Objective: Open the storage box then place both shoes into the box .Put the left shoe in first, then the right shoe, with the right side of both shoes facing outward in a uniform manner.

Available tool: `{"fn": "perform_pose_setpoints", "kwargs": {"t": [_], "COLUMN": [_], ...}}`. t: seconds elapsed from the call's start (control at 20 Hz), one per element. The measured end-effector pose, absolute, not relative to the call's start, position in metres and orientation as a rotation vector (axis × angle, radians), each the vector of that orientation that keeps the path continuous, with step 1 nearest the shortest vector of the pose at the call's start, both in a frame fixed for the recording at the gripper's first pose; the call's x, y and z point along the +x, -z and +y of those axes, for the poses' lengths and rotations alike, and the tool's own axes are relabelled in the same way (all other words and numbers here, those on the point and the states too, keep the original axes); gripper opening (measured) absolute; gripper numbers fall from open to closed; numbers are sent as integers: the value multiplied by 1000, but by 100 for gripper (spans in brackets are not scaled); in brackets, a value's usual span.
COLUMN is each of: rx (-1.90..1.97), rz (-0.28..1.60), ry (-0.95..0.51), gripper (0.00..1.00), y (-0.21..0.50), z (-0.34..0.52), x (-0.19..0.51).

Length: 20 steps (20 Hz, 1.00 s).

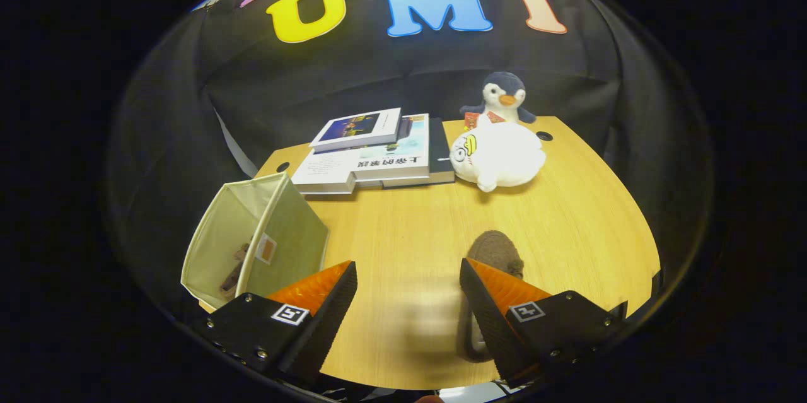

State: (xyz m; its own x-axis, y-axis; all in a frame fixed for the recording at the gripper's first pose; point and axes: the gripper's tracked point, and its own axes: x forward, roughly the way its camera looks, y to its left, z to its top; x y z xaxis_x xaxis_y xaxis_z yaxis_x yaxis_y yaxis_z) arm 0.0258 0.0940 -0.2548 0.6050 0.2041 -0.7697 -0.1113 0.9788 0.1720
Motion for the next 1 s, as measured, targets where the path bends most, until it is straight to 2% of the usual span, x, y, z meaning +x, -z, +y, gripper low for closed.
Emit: {"fn": "perform_pose_setpoints", "kwargs": {"t": [0.4, 1.0], "rx": [77, 47], "rz": [948, 1080], "ry": [-85, 7], "gripper": [100, 100], "y": [286, 356], "z": [30, -17], "x": [12, -13]}}
